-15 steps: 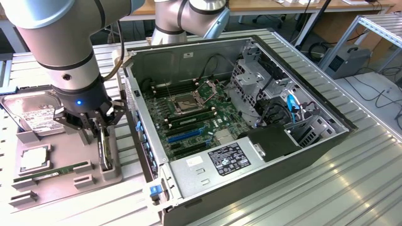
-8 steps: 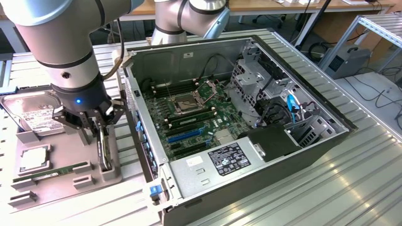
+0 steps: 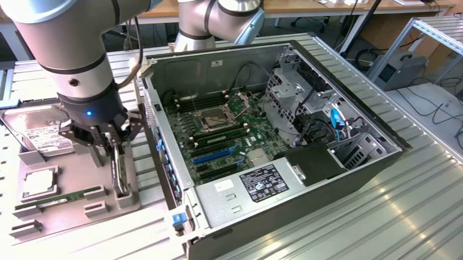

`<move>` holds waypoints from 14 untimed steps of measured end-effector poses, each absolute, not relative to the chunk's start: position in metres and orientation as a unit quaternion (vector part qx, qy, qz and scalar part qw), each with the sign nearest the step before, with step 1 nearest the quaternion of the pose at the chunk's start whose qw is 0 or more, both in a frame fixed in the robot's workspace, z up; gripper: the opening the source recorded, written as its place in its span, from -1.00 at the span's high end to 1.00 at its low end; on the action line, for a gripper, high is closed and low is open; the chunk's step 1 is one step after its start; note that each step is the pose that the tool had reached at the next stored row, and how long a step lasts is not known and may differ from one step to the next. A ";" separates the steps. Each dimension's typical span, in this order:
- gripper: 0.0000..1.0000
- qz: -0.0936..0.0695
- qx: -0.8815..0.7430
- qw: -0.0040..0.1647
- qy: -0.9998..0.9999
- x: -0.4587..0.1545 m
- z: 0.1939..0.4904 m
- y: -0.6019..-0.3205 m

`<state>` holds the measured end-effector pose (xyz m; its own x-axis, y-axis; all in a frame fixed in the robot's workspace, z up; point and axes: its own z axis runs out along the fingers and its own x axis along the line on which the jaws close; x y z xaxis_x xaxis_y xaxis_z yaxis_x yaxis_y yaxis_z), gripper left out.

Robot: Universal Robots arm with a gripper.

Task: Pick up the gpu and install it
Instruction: 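Pick up the gpu and move the gpu toward the slot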

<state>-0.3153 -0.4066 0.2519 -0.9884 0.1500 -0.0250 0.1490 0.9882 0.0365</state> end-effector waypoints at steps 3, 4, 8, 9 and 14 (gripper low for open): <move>0.44 0.017 0.075 0.014 0.997 -0.315 0.255 -0.407; 0.44 0.017 0.075 0.014 0.997 -0.315 0.256 -0.407; 0.44 0.017 0.075 0.014 0.997 -0.315 0.261 -0.407; 0.44 0.017 0.075 0.014 0.997 -0.315 0.262 -0.407; 0.44 0.017 0.075 0.014 0.997 -0.315 0.267 -0.407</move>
